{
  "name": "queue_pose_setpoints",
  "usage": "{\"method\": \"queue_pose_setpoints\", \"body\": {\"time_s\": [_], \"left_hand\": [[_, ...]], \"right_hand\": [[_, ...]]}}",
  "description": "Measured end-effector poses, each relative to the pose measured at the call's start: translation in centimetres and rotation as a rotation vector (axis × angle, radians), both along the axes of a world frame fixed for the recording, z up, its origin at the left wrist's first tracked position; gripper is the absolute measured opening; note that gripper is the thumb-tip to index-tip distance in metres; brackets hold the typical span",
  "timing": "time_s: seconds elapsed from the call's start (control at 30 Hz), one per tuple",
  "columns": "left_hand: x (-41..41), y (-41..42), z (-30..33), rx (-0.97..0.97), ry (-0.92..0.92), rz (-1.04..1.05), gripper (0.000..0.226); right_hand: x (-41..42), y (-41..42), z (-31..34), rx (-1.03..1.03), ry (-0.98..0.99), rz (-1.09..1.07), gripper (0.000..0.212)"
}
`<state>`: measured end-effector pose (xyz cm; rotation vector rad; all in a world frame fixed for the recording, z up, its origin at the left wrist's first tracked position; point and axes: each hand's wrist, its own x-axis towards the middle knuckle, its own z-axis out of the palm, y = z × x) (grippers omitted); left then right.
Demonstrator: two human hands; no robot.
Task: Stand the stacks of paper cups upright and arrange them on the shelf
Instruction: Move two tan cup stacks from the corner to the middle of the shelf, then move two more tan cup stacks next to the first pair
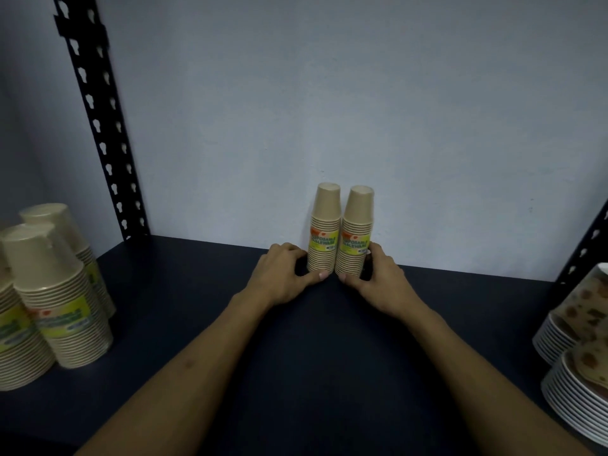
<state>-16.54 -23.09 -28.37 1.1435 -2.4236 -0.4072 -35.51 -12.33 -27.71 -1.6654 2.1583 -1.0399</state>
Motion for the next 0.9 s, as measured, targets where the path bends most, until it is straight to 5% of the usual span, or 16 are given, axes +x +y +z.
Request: {"method": "queue_pose_setpoints", "body": {"time_s": [0.23, 0.9], "left_hand": [[1.6, 2.9, 0.2, 0.034, -0.222, 0.105, 0.084], [10.3, 17.9, -0.5, 0.021, -0.208, 0.105, 0.074]], "right_hand": [[0.6, 2.4, -0.2, 0.289, 0.343, -0.168, 0.078], [8.5, 12.5, -0.2, 0.402, 0.427, -0.051, 0.065]]}}
